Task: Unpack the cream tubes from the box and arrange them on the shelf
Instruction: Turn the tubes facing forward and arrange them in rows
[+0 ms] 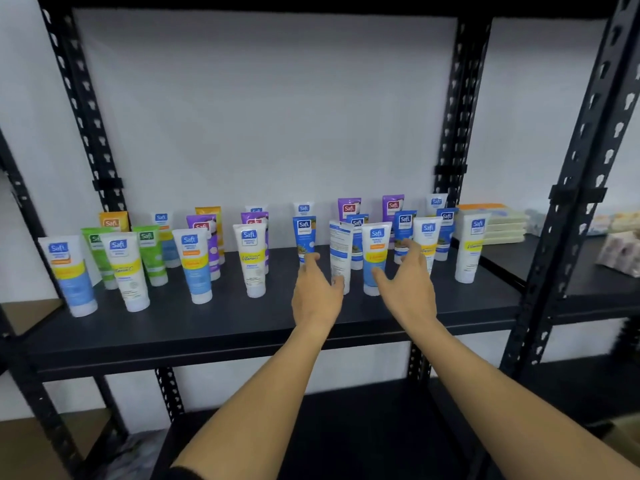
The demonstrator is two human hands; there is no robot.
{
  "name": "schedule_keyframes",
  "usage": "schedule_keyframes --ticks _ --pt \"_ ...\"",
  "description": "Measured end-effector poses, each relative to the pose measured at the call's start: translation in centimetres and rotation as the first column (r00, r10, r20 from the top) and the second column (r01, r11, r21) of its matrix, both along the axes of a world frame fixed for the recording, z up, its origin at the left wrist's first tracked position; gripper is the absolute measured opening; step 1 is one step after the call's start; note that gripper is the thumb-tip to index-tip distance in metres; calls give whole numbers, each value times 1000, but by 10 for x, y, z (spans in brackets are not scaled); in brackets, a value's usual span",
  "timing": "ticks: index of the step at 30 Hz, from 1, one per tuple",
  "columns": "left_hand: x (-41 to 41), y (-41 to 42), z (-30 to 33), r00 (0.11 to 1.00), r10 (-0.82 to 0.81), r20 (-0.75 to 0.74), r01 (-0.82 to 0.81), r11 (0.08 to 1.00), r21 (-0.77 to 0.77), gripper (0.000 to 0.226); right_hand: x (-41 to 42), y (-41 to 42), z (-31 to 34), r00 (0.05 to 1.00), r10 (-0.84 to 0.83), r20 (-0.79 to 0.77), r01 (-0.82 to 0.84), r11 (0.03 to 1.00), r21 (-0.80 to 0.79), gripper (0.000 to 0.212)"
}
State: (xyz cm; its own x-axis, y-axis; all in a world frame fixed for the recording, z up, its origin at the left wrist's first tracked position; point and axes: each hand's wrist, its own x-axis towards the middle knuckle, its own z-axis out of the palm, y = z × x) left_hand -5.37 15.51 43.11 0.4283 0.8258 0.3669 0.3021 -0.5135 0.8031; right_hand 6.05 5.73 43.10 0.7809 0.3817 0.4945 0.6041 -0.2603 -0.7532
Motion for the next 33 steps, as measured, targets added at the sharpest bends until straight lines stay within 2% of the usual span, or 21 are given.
schedule_keyframes --ticks 6,18,23,33 --pt "27 2 -5 996 28 90 -26 1000 -14 61 15 14 -11 997 65 -46 -63 997 51 85" --pt "44 18 -13 996 44 73 -48 997 59 53 31 30 -25 990 123 -70 -119 991 64 84" --pt "39 25 -16 995 12 96 -17 999 50 55 28 35 -25 988 132 -82 -125 988 88 74" --pt "21 46 -13 989 -72 128 76 997 -27 58 23 49 -17 991 116 -71 -114 993 36 82"
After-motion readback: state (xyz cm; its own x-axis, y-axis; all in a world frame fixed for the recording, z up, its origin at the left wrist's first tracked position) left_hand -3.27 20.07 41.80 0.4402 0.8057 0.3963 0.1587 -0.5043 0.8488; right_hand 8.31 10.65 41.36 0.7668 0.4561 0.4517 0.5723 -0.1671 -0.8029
